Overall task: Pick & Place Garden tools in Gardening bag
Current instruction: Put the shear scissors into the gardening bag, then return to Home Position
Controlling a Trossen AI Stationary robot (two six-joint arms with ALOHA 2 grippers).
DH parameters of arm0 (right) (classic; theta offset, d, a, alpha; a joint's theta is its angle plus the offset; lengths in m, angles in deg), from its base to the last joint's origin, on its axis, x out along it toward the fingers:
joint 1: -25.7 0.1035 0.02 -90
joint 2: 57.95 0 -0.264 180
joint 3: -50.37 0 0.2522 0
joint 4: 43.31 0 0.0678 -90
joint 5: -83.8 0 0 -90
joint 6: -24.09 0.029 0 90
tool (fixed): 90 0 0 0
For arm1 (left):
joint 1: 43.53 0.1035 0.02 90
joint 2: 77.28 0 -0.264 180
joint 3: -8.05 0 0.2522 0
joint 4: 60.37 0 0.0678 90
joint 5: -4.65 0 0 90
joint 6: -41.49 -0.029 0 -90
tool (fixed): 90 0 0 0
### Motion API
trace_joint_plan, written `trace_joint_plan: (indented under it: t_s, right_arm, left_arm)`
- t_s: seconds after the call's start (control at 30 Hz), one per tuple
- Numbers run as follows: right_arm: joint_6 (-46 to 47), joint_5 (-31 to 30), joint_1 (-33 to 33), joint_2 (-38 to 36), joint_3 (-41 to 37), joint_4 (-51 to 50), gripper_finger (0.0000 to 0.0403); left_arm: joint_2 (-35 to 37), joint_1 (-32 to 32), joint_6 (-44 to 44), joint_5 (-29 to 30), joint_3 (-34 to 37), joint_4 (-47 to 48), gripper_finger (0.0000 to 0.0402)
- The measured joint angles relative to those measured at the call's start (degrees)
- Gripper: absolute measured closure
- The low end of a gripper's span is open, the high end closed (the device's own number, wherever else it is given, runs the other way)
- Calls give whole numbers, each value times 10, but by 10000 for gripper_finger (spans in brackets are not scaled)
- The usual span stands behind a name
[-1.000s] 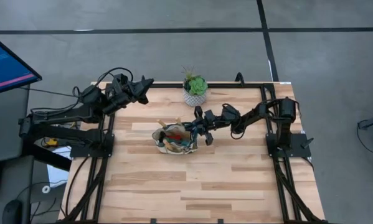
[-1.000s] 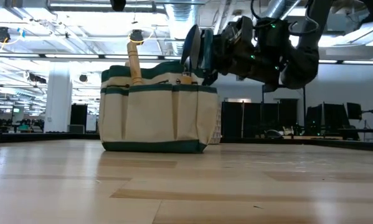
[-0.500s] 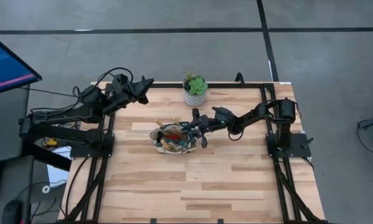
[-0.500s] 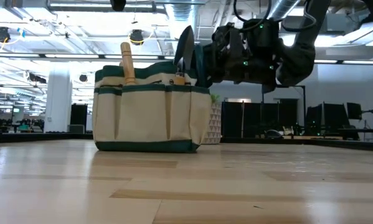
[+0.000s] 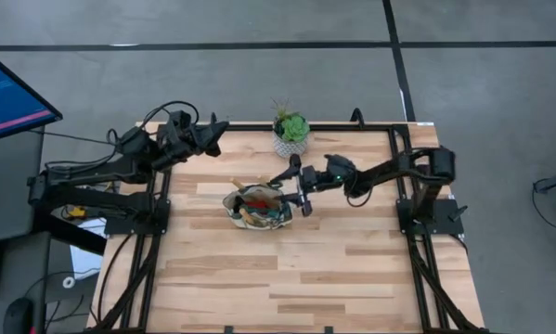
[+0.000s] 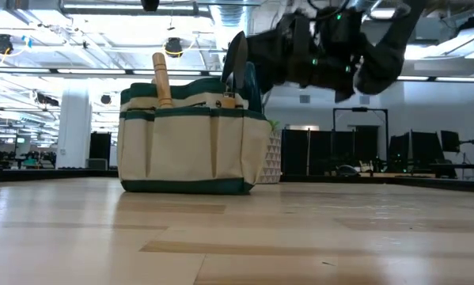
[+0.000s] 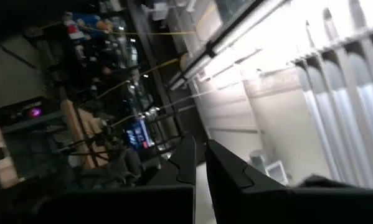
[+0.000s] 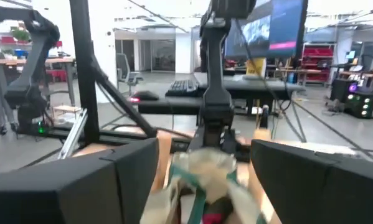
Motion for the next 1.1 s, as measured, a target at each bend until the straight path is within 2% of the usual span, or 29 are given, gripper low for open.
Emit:
trace_joint_plan:
  t_s: [0.17, 0.37, 0.57, 0.67, 0.83, 1.1]
  right_arm:
    - [3, 1, -23, -105, 0, -93, 148]
    - [60, 1, -83, -316, 0, -272, 149]
    - [65, 6, -145, -535, 0, -447, 149]
    - [63, 58, -169, -621, 0, -510, 149]
    - [100, 122, -189, -723, 0, -605, 149]
    - [101, 106, -186, -831, 0, -750, 149]
  left_arm:
    - [13, 0, -24, -22, 0, -2, 399]
    - [59, 0, -120, -59, 0, 5, 399]
    - [144, 10, -210, -62, 0, 121, 400]
    - [173, 17, -244, -75, 0, 174, 400]
    - [196, 28, -283, -150, 20, 185, 400]
    - [219, 42, -283, -201, 106, 185, 400]
